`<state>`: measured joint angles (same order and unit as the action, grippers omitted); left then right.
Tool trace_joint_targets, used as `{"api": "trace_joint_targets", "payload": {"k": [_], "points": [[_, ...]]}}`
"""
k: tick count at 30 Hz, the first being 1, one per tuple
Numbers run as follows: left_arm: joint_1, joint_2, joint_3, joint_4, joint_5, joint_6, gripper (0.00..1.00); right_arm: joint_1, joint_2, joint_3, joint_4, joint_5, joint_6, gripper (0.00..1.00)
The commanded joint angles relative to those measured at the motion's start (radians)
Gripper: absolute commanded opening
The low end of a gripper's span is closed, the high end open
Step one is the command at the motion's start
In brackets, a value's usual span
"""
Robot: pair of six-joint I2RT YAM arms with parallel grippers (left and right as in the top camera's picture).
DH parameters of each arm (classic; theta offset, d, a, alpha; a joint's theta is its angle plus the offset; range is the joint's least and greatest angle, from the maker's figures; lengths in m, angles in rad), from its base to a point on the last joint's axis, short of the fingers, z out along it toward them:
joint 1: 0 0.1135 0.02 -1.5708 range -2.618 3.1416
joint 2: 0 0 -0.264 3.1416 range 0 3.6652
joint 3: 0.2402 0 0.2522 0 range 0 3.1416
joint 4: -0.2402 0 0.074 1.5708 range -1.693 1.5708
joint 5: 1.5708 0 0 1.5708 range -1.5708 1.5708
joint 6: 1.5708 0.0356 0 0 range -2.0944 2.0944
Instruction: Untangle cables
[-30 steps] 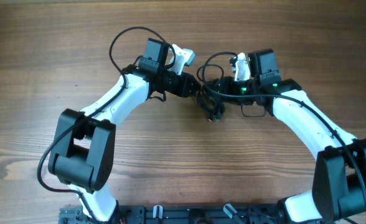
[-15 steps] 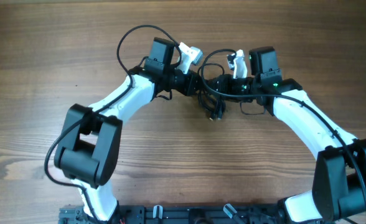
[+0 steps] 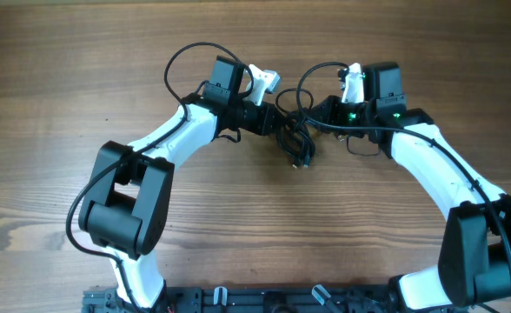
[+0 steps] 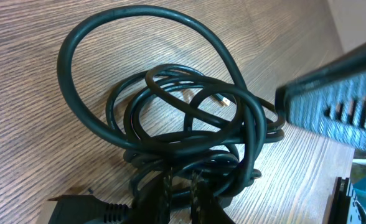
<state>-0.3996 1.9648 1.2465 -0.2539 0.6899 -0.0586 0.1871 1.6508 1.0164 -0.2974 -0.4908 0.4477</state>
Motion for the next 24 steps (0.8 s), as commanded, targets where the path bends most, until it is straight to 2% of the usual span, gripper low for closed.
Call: {"api": "trace_joint_targets", "payload": {"k": [1,14,22,24], "points": [[-0.005,0.011,-0.003,-0.01,0.008,-0.006,0.13,0.009,-0.016,-0.018,-0.004,0.06,0.013,0.16],[-0.005,0.011,-0.003,-0.011,0.01,-0.006,0.12,0.114,-0.016,-0.089,0.014,0.029,0.056,0.17],[-0.005,0.01,-0.003,-0.011,0.009,-0.002,0.12,0.114,-0.016,-0.089,0.084,0.075,0.214,0.17],[-0.005,0.011,-0.003,-0.012,0.009,-0.002,0.12,0.114,-0.016,-0.089,0.083,0.065,0.237,0.23]]}}
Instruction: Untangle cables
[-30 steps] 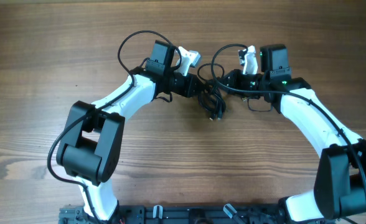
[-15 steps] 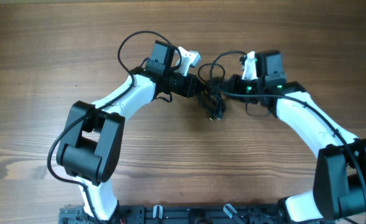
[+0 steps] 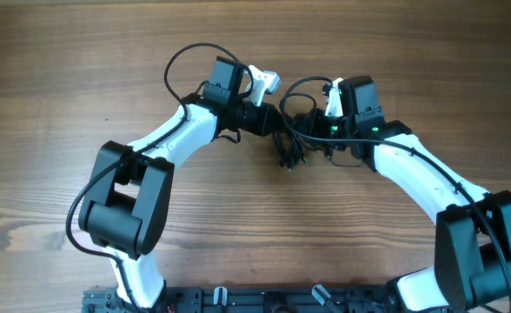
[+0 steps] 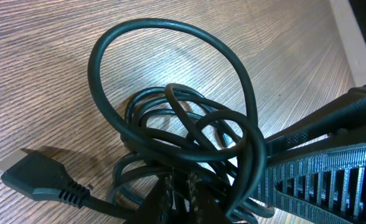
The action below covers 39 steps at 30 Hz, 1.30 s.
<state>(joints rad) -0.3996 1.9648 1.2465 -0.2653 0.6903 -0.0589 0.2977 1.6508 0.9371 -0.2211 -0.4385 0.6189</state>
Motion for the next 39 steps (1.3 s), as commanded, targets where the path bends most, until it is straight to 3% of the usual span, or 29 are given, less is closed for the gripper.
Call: {"api": "trace_joint_targets", "payload": {"k": [1,17,26,34,39], "points": [[-0.005,0.011,-0.003,0.0,0.009,-0.002,0.12,0.003,-0.016,-0.01,0.007,0.001,0.065,0.25],[-0.005,0.011,-0.003,-0.001,0.047,-0.002,0.13,0.003,-0.011,-0.01,0.054,-0.042,0.09,0.26],[-0.005,0.011,-0.003,0.0,0.08,-0.002,0.13,0.003,-0.011,-0.01,0.047,-0.161,0.068,0.16],[-0.005,0.011,-0.003,-0.001,0.079,-0.002,0.14,0.003,-0.011,-0.01,0.061,-0.094,0.063,0.17],[-0.005,0.011,-0.003,-0.001,0.079,-0.002,0.15,0.004,-0.011,-0.01,0.042,-0.179,0.047,0.17]]}}
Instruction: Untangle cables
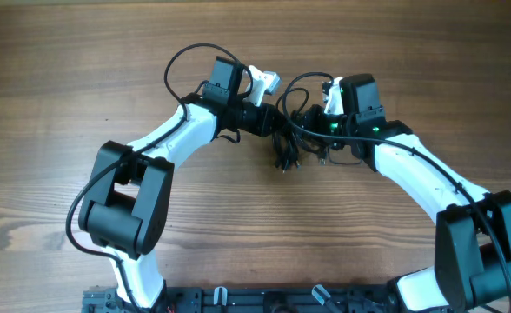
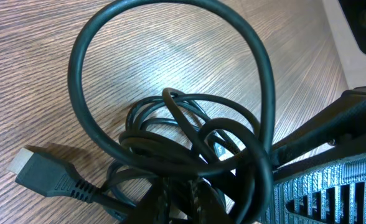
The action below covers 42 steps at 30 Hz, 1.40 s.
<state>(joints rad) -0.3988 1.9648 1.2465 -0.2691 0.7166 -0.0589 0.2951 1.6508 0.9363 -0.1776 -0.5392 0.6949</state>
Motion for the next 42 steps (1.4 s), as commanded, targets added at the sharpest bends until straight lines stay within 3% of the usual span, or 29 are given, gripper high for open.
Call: {"api": "trace_joint_targets", "payload": {"k": [1,12,21,28,32,38,42], "points": [[-0.005,0.011,-0.003,0.003,0.053,-0.002,0.15,0.005,-0.011,-0.009,-0.002,-0.091,-0.055,0.17],[-0.005,0.011,-0.003,0.001,0.053,-0.002,0.15,-0.038,-0.011,-0.004,0.124,-0.12,-0.064,0.24],[-0.005,0.011,-0.003,-0.001,0.049,-0.001,0.16,-0.037,-0.011,-0.005,0.045,-0.102,-0.095,0.24],[-0.005,0.011,-0.003,-0.001,0.049,-0.001,0.16,-0.037,-0.011,-0.006,0.015,-0.048,-0.15,0.22],[-0.005,0.011,-0.003,-0.001,0.049,-0.002,0.16,-0.037,-0.005,-0.007,0.005,-0.006,-0.175,0.13],[-0.005,0.011,-0.003,-0.001,0.049,-0.002,0.16,-0.037,0.003,-0.009,0.005,0.0,-0.225,0.13],[-0.005,0.011,-0.003,-0.001,0.049,-0.002,0.16,-0.037,0.003,-0.009,0.004,0.0,-0.268,0.04]]}}
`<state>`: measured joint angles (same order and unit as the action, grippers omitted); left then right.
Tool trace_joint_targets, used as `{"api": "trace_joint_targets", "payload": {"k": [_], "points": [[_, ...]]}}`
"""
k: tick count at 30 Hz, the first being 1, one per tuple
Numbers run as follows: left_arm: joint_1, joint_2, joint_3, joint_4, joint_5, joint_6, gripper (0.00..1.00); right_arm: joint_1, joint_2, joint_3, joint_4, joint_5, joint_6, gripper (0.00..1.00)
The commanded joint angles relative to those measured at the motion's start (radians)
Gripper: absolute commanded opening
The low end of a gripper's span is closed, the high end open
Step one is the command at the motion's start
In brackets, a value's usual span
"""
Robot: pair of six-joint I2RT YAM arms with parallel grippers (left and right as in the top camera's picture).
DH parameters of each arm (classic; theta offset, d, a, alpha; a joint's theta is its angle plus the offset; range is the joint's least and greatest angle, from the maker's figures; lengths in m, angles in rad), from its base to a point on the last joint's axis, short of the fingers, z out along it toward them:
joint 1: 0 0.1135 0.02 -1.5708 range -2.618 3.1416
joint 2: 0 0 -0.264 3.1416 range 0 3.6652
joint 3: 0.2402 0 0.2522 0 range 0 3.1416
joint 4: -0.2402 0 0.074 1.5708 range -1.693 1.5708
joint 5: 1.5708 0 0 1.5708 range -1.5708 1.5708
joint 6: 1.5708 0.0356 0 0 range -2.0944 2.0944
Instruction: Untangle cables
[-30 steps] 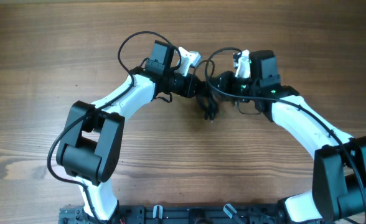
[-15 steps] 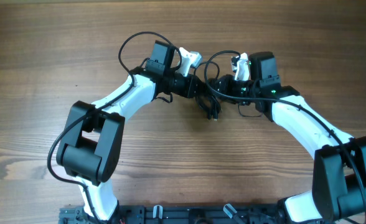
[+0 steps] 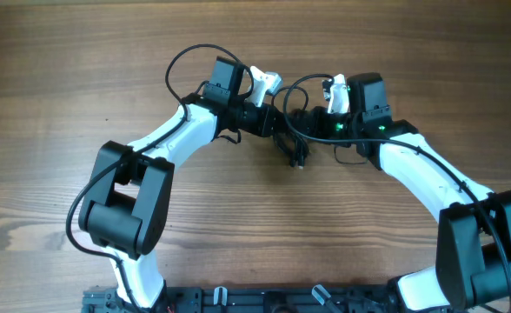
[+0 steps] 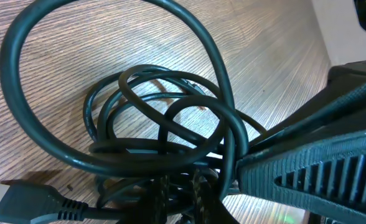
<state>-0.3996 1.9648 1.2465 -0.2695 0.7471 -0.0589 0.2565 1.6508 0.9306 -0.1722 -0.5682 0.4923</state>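
A tangle of black cables (image 3: 292,143) lies at the table's middle between both arms. In the left wrist view its thick loop (image 4: 33,134) arcs over thinner coils (image 4: 164,118), and a black plug (image 4: 21,202) lies at the bottom left. My left gripper (image 4: 178,186) is shut on the lower strands of the bundle, and it shows overhead as the left gripper (image 3: 275,122). My right gripper (image 3: 314,128) reaches in from the right. Its ribbed fingers (image 4: 307,168) converge on a strand at the tangle's right side.
The wooden table (image 3: 108,52) carries only the tangle and both arms. The arms' own thin wires loop above each wrist. A dark rail runs along the table's near edge (image 3: 264,300).
My right gripper has shifted slightly to the right. The bundle's hanging plug end moved right with it. In the left wrist view the big loop now reaches further left and the plug sits lower.
At first my left gripper held the tangle while my right gripper stood apart to its right. Then the right gripper was at the tangle, fingers around a strand. It stayed there, and now it sits a little further right with the bundle stretched between both grippers.
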Motion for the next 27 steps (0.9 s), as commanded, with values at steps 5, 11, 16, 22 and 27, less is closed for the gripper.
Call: {"api": "trace_joint_targets", "payload": {"k": [5,11,16,22,27], "points": [[-0.003,0.01,-0.003,0.0,0.019,-0.001,0.16,0.002,0.003,-0.003,-0.008,0.048,-0.074,0.04],[0.032,-0.033,-0.002,0.016,0.039,0.002,0.41,0.002,0.003,-0.003,-0.008,0.052,-0.065,0.04],[0.032,-0.082,-0.002,0.002,0.056,0.029,0.47,0.002,0.003,-0.003,-0.008,0.052,-0.044,0.04],[-0.021,-0.077,-0.002,-0.109,0.016,0.173,0.39,0.002,0.003,-0.003,-0.008,0.051,-0.044,0.04],[-0.057,-0.072,-0.003,-0.125,-0.107,0.187,0.29,0.002,0.003,-0.003,-0.008,0.051,-0.044,0.04]]}}
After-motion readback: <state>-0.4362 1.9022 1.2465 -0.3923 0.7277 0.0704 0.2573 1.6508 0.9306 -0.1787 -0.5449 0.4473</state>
